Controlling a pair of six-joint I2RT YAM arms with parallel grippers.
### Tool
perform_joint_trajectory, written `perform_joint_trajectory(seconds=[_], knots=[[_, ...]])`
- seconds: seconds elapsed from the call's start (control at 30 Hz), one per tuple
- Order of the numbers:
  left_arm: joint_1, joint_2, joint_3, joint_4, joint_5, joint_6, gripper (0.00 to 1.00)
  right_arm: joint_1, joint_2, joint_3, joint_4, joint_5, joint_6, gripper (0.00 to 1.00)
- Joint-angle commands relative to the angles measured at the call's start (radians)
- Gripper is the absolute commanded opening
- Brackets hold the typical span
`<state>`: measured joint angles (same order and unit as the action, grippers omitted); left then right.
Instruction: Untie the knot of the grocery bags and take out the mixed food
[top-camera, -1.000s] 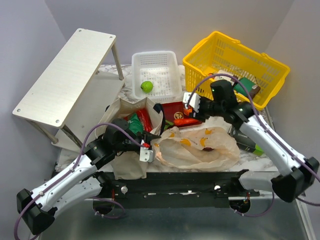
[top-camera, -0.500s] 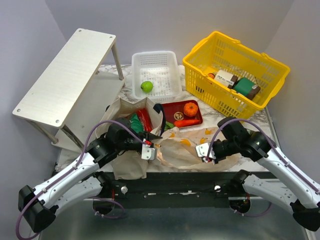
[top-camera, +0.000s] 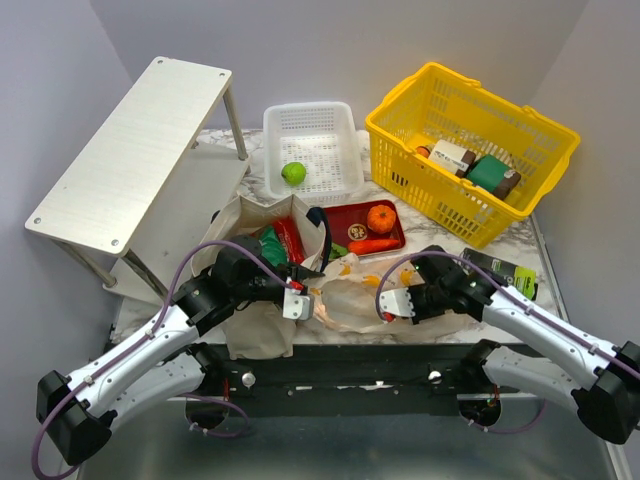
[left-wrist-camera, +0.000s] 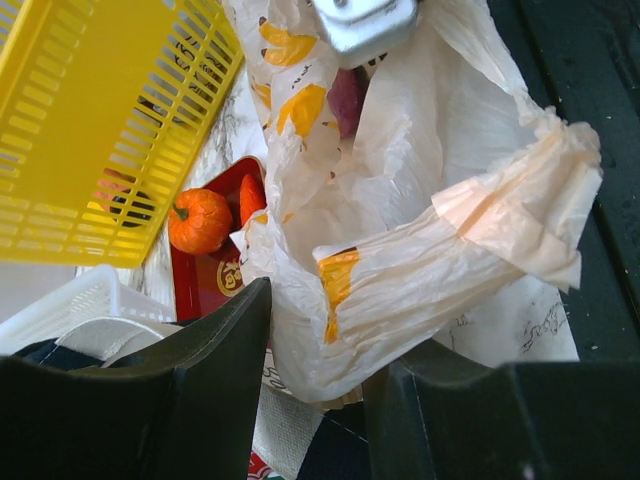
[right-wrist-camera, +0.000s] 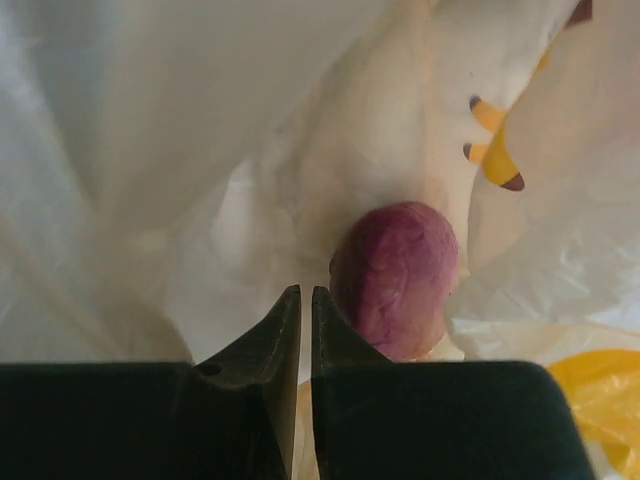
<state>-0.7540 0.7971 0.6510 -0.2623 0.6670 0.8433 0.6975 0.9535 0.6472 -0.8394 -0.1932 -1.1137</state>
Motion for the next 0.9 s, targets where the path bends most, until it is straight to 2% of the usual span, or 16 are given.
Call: perform_joint_trajectory(seconds=[0.0,0.07,0.1,0.2,0.37,0.5,0.63,0.77,0.87], knots=[[0.007,-0.006,-0.019,-0.015,0.005,-0.009,0.52,0.004,-0.005,-0.015,0.16,0.153,0.014,0.18],[0.007,-0.009,-0.025,-0.012,0.005,-0.016,0.52,0.004,0.007,-0.008,0.161,0.158,0.02,0.23],[0.005,-0.012,-0.031,-0.009,0.005,-0.018,0.52,0.004,0.014,-0.004,0.161,0.167,0.023,0.33],[0.005,-0.015,-0.037,-0.002,0.005,-0.024,0.52,0.004,0.021,-0.008,0.177,0.181,0.026,0.42],[0.005,-0.018,-0.042,0.001,0.006,-0.027,0.52,0.004,0.017,0.022,0.178,0.167,0.015,0.43],[0.008,-0.022,-0.056,0.015,0.002,-0.036,0.52,0.004,0.108,0.032,0.191,0.22,0.011,0.55],[0.008,-0.025,-0.059,0.02,0.0,-0.036,0.53,-0.016,0.175,-0.004,0.243,0.262,0.012,0.63],[0.01,-0.033,-0.063,0.017,-0.001,-0.041,0.52,-0.019,0.206,-0.078,0.298,0.31,-0.041,0.64],[0.012,-0.039,-0.068,0.017,-0.004,-0.041,0.53,-0.02,0.185,-0.106,0.338,0.319,-0.052,0.55]])
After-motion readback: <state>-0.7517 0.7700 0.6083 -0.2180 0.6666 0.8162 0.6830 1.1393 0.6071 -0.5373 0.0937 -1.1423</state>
